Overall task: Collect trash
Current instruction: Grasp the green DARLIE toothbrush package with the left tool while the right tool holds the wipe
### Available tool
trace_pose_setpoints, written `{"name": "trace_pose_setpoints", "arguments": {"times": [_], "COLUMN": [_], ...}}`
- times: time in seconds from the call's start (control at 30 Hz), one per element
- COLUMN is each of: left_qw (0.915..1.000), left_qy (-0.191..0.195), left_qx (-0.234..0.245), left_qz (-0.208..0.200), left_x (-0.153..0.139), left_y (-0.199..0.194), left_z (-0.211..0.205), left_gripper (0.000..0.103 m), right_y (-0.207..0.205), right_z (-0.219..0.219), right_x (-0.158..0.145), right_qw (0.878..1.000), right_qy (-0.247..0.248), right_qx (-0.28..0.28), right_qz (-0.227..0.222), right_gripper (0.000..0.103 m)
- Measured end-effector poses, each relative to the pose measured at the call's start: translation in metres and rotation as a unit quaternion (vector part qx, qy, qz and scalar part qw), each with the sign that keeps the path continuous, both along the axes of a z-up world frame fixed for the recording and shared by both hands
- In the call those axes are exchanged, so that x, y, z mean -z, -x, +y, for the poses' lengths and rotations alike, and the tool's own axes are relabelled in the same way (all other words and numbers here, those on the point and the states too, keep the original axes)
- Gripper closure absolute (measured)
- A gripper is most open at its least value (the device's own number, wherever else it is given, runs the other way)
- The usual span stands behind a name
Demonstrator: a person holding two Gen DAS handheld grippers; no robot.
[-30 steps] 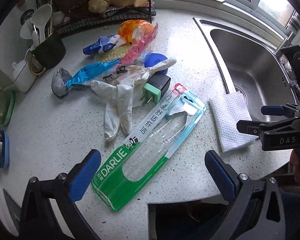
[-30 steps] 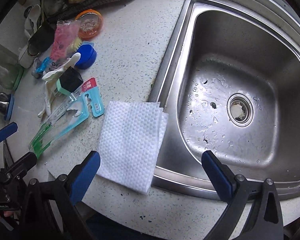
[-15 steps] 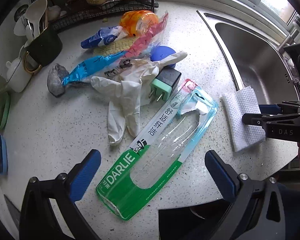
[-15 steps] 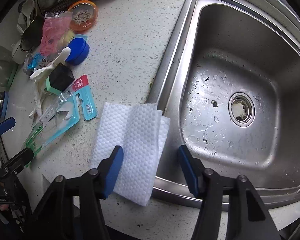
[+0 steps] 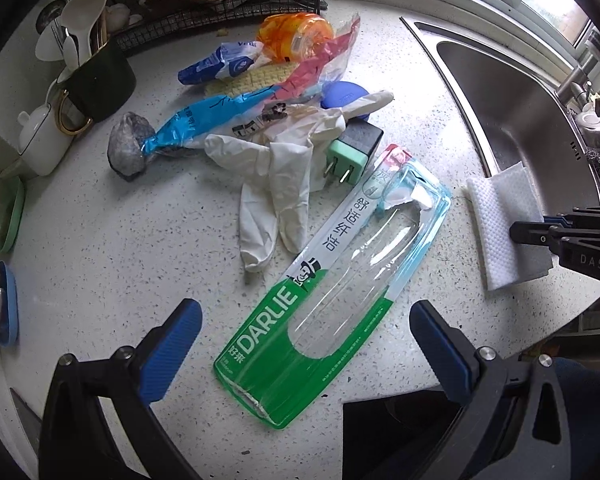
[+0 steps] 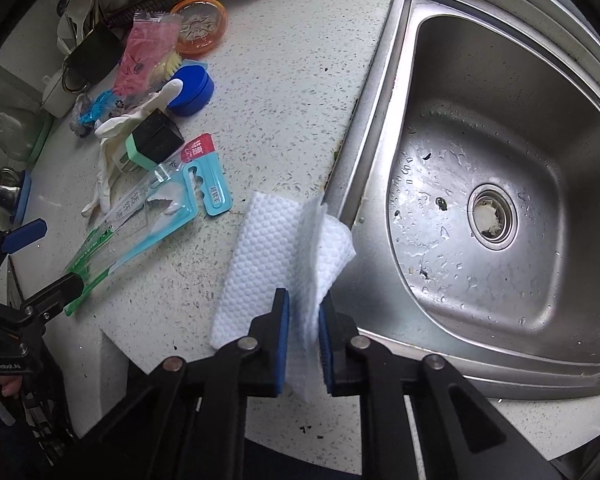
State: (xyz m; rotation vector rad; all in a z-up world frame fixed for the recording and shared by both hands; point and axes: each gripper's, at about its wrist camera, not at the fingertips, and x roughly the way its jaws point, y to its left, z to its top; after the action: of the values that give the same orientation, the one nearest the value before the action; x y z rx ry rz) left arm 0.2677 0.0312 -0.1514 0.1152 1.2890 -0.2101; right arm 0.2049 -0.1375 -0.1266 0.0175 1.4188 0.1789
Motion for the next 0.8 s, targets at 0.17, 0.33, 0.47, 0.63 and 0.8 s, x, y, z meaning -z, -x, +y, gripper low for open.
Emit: {"name": "trace_pose_setpoints", "arguments": {"times": [0.17, 0.33, 0.47, 0.63, 0.8], "left_qw": [0.9998, 0.9984, 0.9961, 0.9931, 0.9889], "left_qy": [0.013, 0.019, -0.007, -0.012, -0.03], "left_qx": [0.013, 0.048, 0.082, 0.11, 0.141], "left_qz": [0.006, 0.022, 0.03, 0.04, 0.036], "left_x": [0.004, 0.015, 0.029, 0.042, 0.049], "left_y": [0.001, -0.002, -0.01, -0.019, -0.022], "left_z": [0.009, 0.006, -0.005, -0.016, -0.029], "left_gripper": [0.0, 0.0, 0.0, 0.0, 0.0], "right_y": [0.003, 0.005, 0.006, 0.006, 0.005], "right_z": [-0.002, -0.001, 0.001, 0.005, 0.004], "right_x": [-0.004, -0.016, -0.027, -0.036, -0.041], "right_qw": [1.0, 1.0, 0.999, 0.999, 0.998], "right_qy": [-0.016, -0.02, -0.025, -0.03, -0.027], "right_qx": [0.008, 0.014, 0.016, 0.024, 0.037], "right_qz": [-0.003, -0.018, -0.029, -0.035, -0.04], "right_gripper": [0.099, 0.099, 0.099, 0.099, 0.099]}}
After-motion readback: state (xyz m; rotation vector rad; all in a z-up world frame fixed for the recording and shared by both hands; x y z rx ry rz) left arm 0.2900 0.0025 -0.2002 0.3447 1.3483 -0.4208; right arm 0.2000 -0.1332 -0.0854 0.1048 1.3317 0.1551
